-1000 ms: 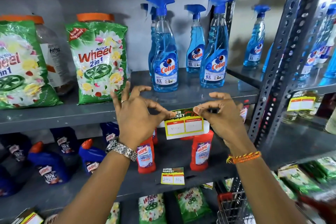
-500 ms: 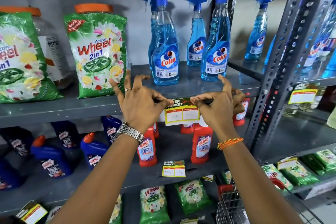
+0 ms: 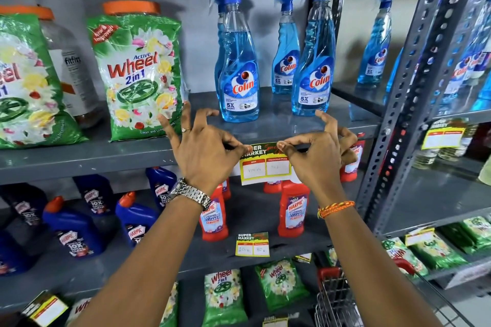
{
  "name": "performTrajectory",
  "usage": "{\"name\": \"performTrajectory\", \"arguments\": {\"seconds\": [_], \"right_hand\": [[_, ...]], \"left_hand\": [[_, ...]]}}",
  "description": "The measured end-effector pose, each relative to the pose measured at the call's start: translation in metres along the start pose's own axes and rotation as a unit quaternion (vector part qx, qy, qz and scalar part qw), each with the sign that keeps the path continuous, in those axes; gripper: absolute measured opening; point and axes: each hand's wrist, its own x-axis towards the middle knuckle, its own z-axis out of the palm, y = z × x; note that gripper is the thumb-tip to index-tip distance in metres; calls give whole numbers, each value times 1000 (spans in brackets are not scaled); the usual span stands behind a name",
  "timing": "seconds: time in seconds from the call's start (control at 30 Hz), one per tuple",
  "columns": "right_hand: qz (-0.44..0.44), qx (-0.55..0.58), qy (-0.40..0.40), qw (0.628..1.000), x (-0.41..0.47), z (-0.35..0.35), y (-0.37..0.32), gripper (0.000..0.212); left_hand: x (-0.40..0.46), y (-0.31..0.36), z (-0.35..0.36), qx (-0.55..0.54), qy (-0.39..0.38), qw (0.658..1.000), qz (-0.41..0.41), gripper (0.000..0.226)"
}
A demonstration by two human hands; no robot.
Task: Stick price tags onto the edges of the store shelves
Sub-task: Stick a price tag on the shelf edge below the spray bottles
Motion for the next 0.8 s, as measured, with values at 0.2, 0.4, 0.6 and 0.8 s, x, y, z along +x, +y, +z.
{"name": "performTrajectory", "arguments": {"seconds": [0.2,0.4,0.6,0.8], "right_hand": [[-20,11,36,999,-3,4,4,7],[-4,-6,50,999,3,5,3,10],[15,-23,49,998,-2,-4,-10,8],[1,-10,58,998,-7,-1,-9,7]], "left_hand": [[-3,-3,4,-18,26,999,-13,32],[0,-2,5,-25,51,998,-27,35],[1,-1,6,-21,53,998,-28,36],[0,0,9,-13,67,997,-30,38]]}}
